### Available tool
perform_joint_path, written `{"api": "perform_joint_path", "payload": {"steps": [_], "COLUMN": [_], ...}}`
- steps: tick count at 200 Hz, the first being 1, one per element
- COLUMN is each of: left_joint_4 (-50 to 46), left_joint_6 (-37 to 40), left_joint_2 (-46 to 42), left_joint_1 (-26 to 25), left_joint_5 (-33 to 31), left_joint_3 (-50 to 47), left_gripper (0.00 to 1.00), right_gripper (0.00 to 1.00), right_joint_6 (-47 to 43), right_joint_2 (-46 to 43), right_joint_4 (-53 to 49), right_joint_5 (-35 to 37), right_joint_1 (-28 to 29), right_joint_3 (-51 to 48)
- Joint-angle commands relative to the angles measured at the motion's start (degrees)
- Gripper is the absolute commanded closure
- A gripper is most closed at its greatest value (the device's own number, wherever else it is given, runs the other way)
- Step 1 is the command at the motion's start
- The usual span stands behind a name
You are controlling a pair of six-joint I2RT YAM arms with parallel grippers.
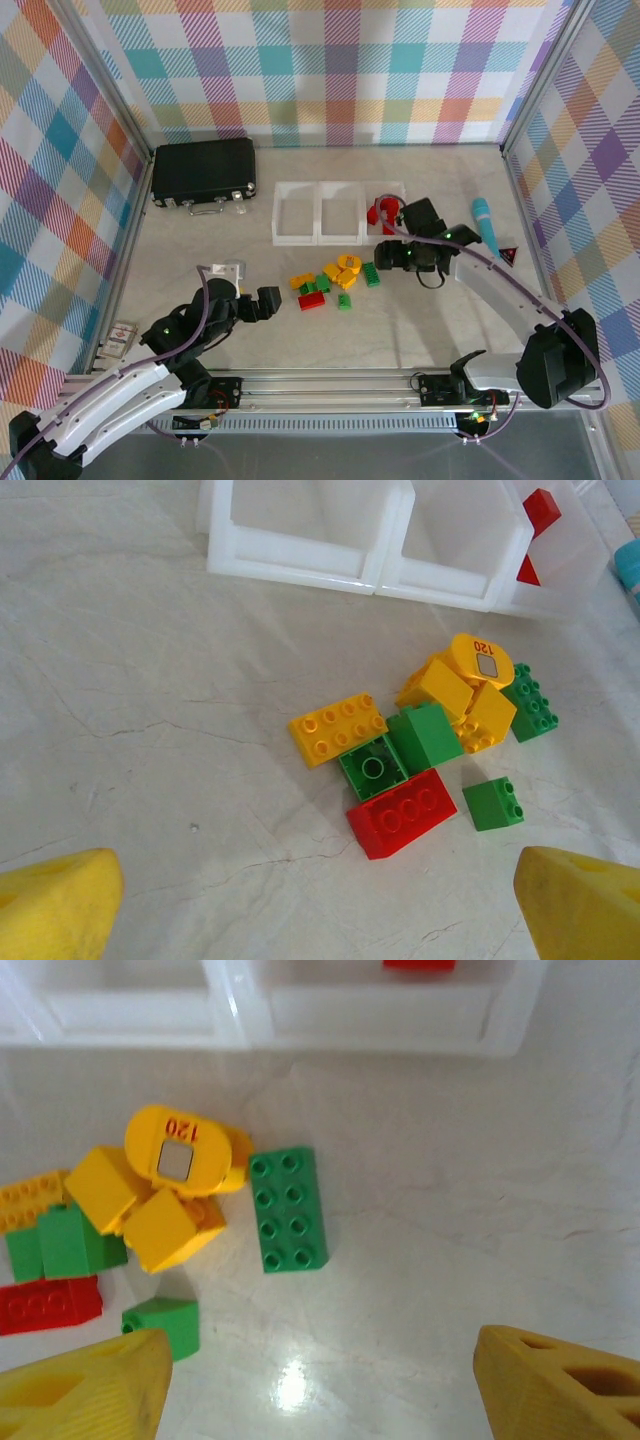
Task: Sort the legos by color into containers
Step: Pick up the lego from the center of the table.
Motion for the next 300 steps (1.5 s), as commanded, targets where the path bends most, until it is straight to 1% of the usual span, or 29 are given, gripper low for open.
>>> {"api": "perform_joint_path", "payload": {"steps": [1, 16, 37, 56, 96, 122, 157, 196, 245, 267, 300], "left_joint_4": [3.5, 4.2, 3.8, 3.4, 3.3, 1.9, 0.0, -1.7, -3.3, -2.6, -1.0], "left_joint_6": [-1.1, -1.7, -2.1, -2.6, -4.0, -4.0, -3.8, -3.5, -3.0, -2.2, -0.6], "left_joint_2": [0.8, 1.1, 1.2, 1.2, 0.6, -0.5, -1.9, -4.2, -6.5, -6.8, -6.4], "left_joint_1": [-0.5, -0.6, -0.5, -0.6, -0.5, -0.5, -0.6, -0.5, -0.6, -0.6, -0.5], "left_joint_5": [1.2, 1.9, 2.0, 1.4, 2.2, 1.1, 0.5, 0.5, 0.5, 1.9, 6.1], "left_joint_3": [-0.7, -1.0, -0.9, -1.1, -1.4, -1.4, -1.0, -1.1, -1.0, -1.2, -1.0], "left_gripper": [0.00, 0.00, 0.00, 0.00, 0.00, 0.00, 0.00, 0.00, 0.00, 0.00, 0.00], "right_gripper": [0.21, 0.21, 0.21, 0.21, 0.21, 0.24, 0.27, 0.32, 0.36, 0.41, 0.48], "right_joint_6": [2.2, 1.8, 0.8, 0.2, -2.1, -3.2, -4.4, -5.3, -5.4, -5.3, -5.1], "right_joint_2": [0.5, 2.8, 6.4, 9.3, 16.0, 20.1, 24.6, 27.7, 29.8, 30.6, 31.2], "right_joint_4": [3.3, 3.1, 2.0, 2.3, 3.1, 3.8, 3.2, 2.2, 2.6, 3.0, 3.1], "right_joint_5": [-0.4, -0.2, 2.1, 2.9, 4.6, 4.8, 6.9, 8.5, 8.7, 9.1, 9.9], "right_joint_1": [2.3, 3.8, 6.2, 7.1, 7.3, 7.4, 7.4, 7.4, 7.5, 7.5, 7.4], "right_joint_3": [-2.2, -2.6, -1.6, -0.4, 2.0, 4.2, 7.0, 9.0, 9.9, 10.0, 9.8]}}
